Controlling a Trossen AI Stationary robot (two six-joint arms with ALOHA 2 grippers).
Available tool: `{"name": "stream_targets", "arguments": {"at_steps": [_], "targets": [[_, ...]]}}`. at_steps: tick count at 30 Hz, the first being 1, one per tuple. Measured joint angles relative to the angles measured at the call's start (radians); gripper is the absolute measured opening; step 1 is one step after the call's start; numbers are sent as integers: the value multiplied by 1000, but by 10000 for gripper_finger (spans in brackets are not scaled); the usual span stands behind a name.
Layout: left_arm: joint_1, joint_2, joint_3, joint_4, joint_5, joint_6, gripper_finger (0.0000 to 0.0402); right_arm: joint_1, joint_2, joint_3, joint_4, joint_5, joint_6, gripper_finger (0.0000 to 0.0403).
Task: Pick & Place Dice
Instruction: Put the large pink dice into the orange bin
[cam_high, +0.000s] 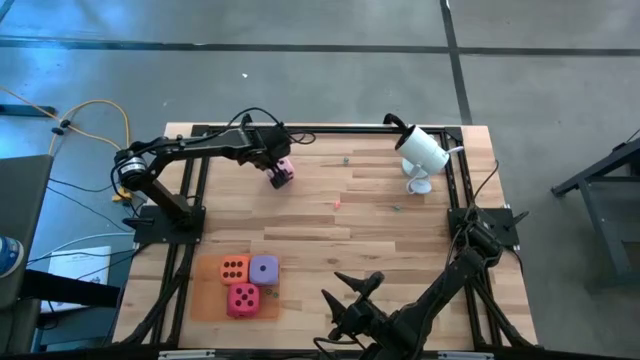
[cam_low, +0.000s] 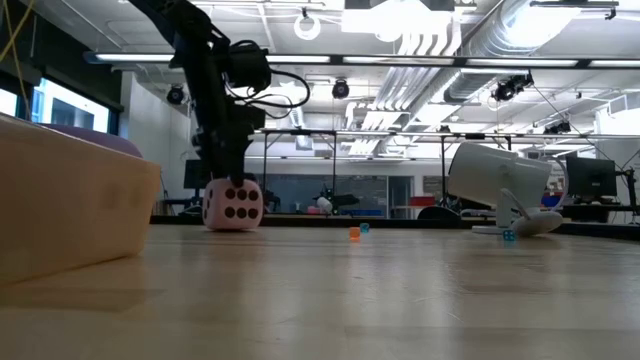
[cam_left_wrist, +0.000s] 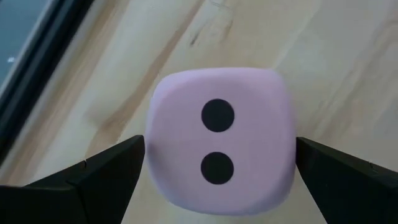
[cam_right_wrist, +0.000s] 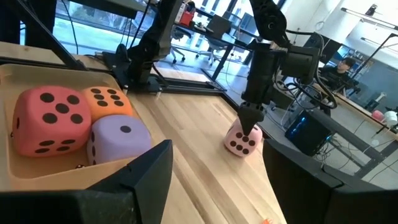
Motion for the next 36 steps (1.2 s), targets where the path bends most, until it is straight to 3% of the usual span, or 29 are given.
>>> {"name": "stream_targets", "arguments": {"at_steps": [12, 19, 25, 36], "targets": [[2, -5, 0, 2, -48, 18, 398, -1, 0, 0, 0, 0, 0, 239], [74, -5, 0, 4, -46, -13, 398, -2, 0, 0, 18, -17, 0, 239], [137, -5, 0, 15, 59, -1, 398, -2, 0, 0, 25, -19, 0, 239], [167, 59, 6, 37, 43, -4, 398, -2, 0, 0, 28, -19, -3, 239]]}}
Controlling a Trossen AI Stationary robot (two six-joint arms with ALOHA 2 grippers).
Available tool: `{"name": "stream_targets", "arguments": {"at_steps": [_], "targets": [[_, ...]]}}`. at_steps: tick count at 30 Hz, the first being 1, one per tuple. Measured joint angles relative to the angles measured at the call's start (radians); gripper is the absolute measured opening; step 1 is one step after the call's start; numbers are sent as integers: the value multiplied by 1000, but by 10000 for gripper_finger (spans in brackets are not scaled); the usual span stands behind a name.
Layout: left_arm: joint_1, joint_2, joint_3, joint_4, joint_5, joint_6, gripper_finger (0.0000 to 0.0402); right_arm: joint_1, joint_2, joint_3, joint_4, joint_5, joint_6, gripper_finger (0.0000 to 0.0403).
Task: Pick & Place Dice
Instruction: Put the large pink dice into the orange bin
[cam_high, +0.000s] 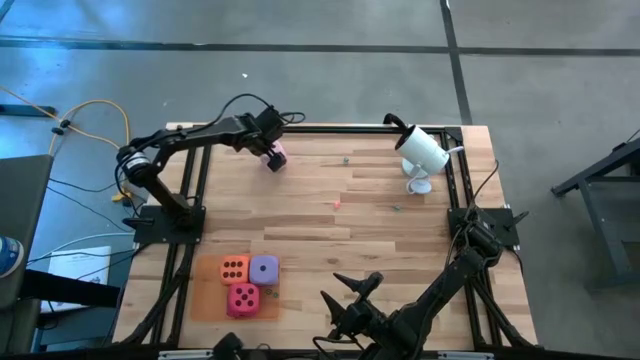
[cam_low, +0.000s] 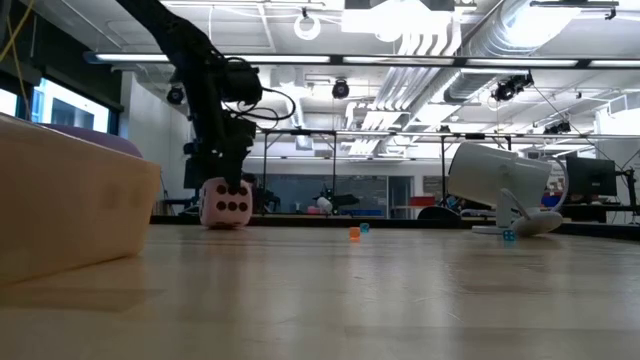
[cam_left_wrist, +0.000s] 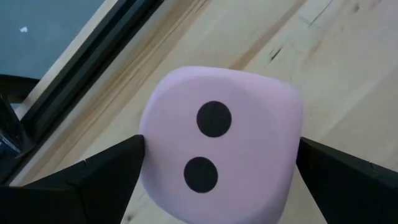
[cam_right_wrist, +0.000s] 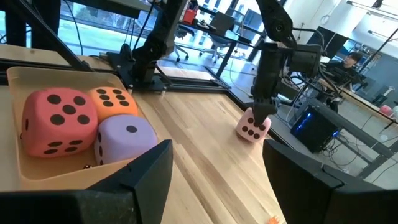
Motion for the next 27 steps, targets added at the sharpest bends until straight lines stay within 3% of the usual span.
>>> {"name": "stream_targets", "arguments": {"at_steps": [10, 17, 27], "targets": [[-3, 15, -2, -1, 15, -10, 399, 0, 0, 0, -1, 0, -7, 239], [7, 73, 0, -51, 139, 5, 399, 0, 0, 0, 3, -7, -7, 239], [6, 103, -2, -62, 86, 22, 399, 0, 0, 0, 3, -33, -7, 239]]}}
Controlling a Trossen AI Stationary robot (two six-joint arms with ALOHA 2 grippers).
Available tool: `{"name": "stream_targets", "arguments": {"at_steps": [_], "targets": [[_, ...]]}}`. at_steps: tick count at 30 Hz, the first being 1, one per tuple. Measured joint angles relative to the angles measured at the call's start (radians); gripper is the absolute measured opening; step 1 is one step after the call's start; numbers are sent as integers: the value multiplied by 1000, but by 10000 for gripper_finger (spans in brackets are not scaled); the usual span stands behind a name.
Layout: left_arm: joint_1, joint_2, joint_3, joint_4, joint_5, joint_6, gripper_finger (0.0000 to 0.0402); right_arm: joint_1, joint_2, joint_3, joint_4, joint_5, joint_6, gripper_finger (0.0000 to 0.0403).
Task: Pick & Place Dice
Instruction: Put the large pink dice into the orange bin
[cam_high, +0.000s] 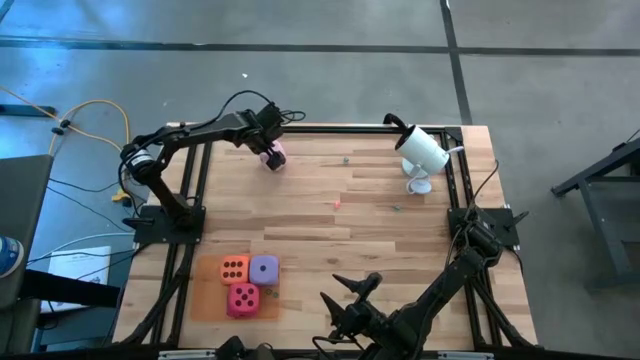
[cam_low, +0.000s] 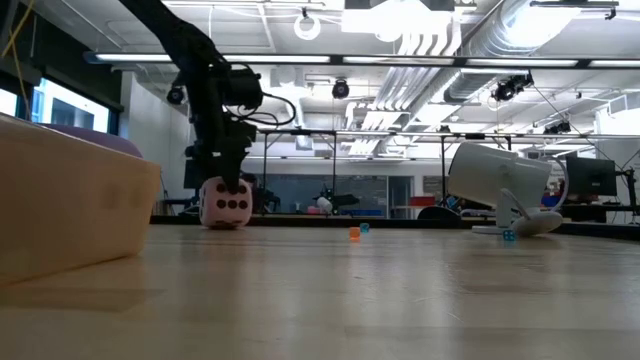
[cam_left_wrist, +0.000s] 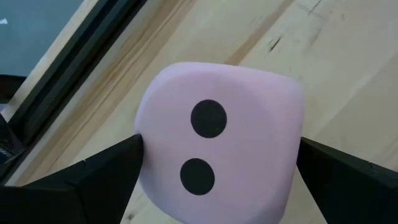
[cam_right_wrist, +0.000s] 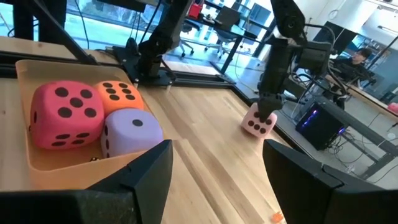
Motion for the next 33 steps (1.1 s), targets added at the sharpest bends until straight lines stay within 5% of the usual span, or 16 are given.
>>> {"name": "stream_targets", "arguments": {"at_steps": [7, 20, 33], "targets": [[-1, -3, 1, -3, 78, 4, 399, 0, 0, 0, -1, 0, 0, 239], [-17, -4, 1, -13, 71, 12, 396, 0, 0, 0, -2, -22, 0, 239], [-51, -1, 0, -10, -1, 30, 288, 0, 0, 0, 0, -27, 2, 239]]}}
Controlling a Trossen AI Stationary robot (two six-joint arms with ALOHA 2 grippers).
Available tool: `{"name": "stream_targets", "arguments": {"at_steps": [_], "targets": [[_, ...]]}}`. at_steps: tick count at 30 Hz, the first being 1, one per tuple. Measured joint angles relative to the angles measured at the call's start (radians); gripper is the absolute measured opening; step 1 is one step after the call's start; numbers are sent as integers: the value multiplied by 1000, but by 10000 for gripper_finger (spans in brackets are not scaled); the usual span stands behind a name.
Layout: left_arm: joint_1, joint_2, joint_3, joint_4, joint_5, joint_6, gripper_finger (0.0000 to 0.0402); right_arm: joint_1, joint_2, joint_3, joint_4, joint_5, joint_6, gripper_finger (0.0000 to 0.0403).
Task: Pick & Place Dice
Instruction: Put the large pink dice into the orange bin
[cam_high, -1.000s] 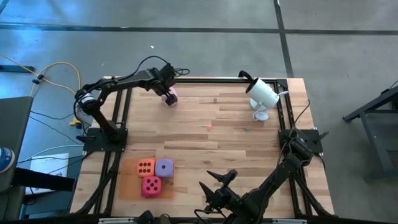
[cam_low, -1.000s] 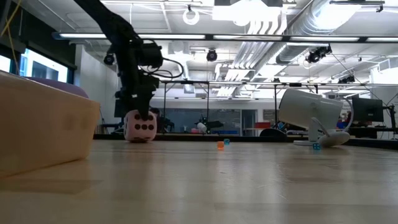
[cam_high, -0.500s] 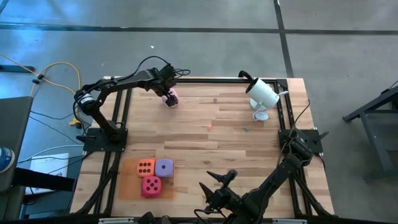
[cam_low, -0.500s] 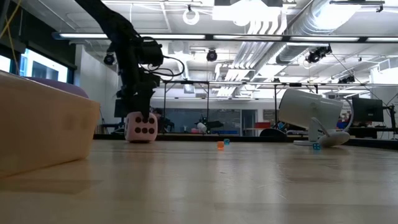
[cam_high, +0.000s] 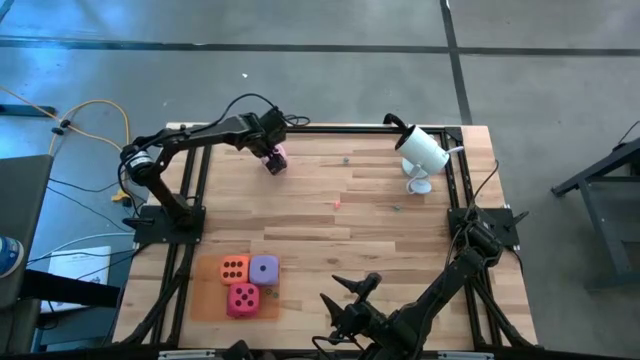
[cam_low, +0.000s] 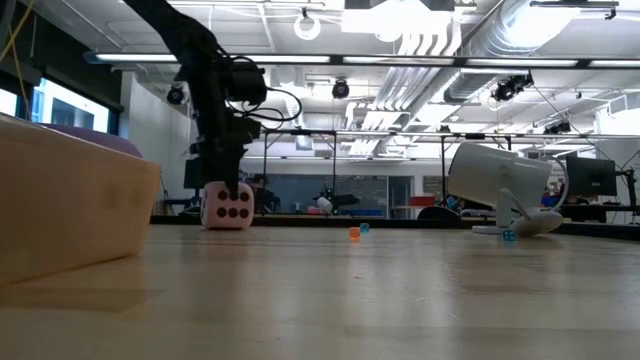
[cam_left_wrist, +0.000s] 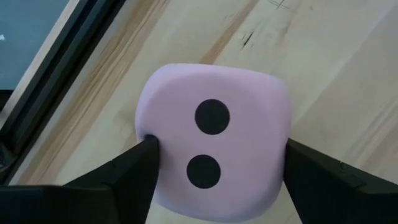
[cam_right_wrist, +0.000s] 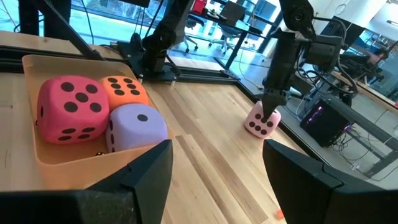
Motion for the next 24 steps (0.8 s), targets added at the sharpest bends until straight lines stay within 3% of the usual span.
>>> {"name": "stream_targets", "arguments": {"at_steps": [17, 24], "targets": [[24, 25, 4, -15, 50, 77, 277, 1, 0, 0, 5, -27, -2, 239], [9, -63, -7, -22, 62, 102, 246, 3, 0, 0, 4, -27, -2, 239]]}}
